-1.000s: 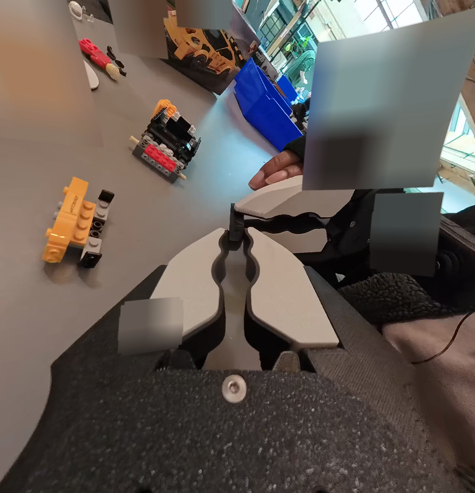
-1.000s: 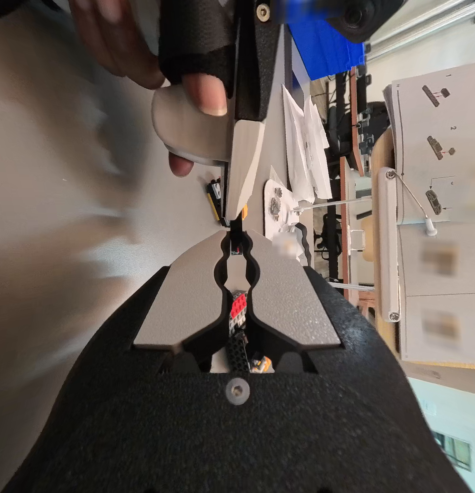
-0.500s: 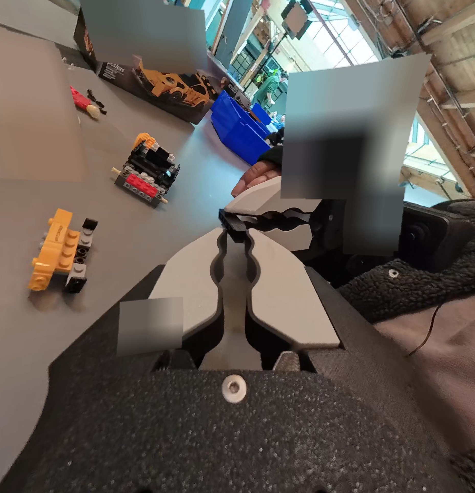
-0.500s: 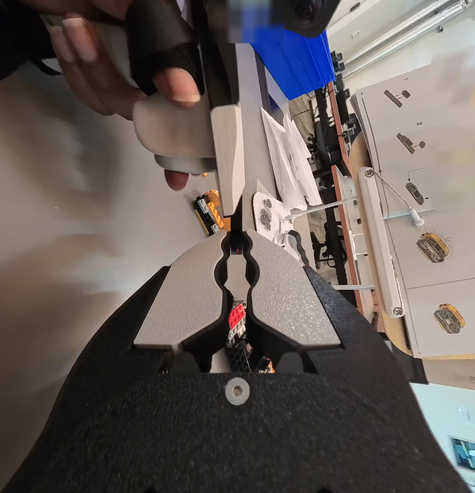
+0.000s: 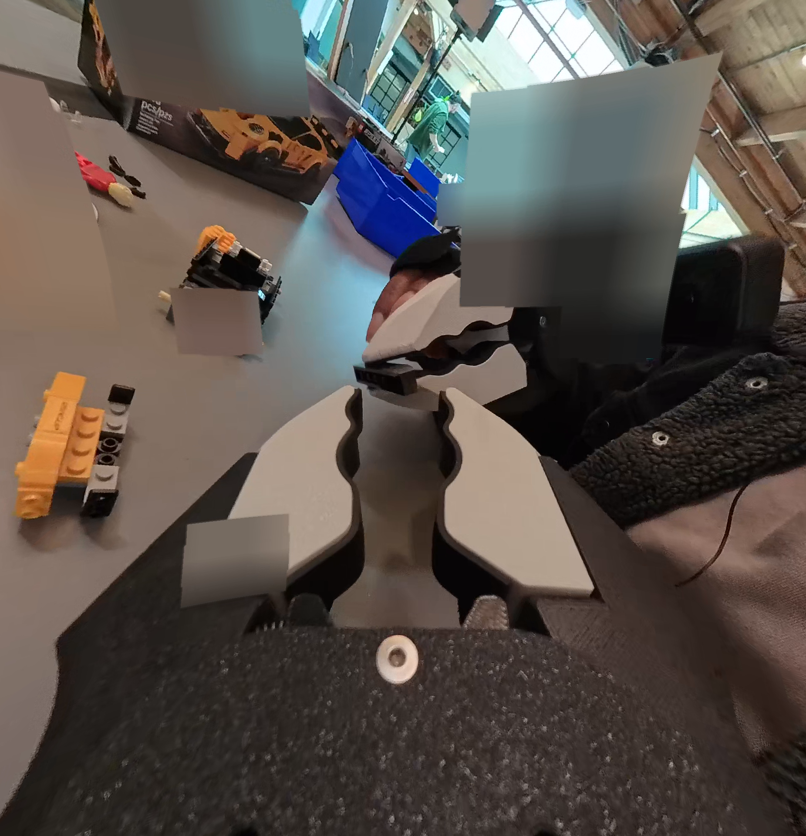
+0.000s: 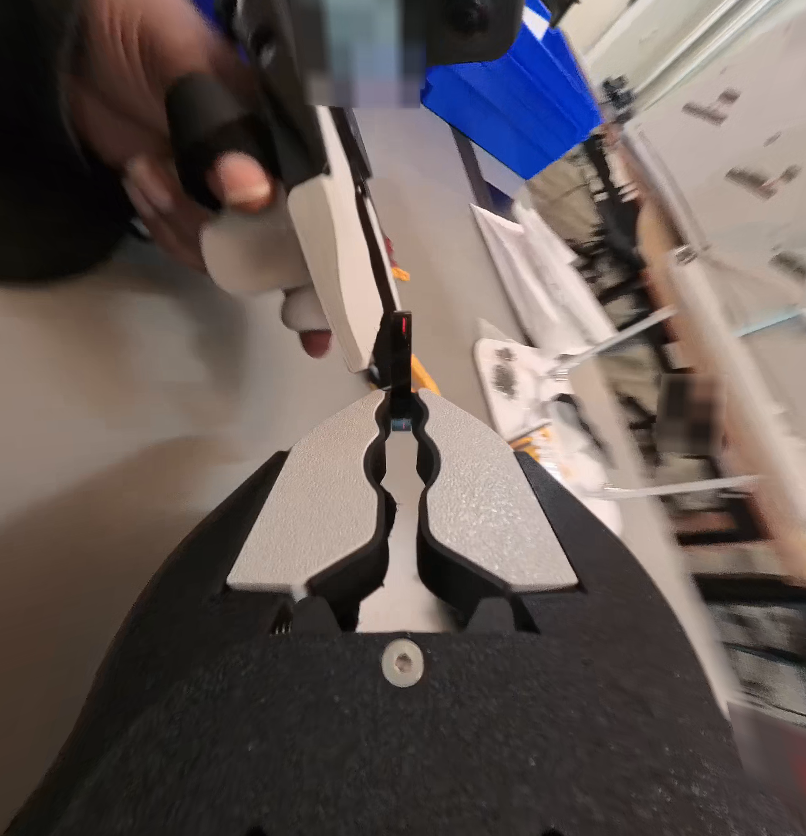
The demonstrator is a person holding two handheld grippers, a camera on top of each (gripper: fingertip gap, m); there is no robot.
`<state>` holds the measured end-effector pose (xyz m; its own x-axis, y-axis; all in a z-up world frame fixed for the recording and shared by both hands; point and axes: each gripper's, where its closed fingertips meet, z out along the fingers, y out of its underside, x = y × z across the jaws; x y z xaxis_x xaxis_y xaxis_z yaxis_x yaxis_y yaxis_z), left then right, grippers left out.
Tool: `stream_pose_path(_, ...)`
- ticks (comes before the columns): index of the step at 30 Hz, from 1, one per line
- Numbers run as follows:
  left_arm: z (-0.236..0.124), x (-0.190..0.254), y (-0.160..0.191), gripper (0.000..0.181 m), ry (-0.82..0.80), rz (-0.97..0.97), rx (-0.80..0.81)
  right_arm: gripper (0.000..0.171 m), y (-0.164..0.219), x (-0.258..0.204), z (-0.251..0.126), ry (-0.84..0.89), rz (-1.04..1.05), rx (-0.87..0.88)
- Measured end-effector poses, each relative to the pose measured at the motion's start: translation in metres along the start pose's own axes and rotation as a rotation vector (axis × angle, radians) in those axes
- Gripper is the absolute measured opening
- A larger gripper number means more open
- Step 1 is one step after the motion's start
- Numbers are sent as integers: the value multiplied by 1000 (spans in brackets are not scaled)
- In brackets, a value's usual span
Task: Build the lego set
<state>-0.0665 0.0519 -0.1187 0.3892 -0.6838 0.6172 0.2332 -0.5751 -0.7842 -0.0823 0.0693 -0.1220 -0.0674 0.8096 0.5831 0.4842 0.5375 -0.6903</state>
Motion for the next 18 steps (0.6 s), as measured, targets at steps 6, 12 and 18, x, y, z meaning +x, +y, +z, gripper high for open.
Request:
stream_pose_path(6,-2,4,-5,25,-36,158,21,8,-16,-6,-7,-205,346,121)
stream_pose_path(12,-2,13,-10,22,-47,292,46,8,-23,-12,-13,-337,520,175)
stream_pose_path(18,-5,18,-15,14,-28,309,82,8,-23,-19,-13,-386,551,167)
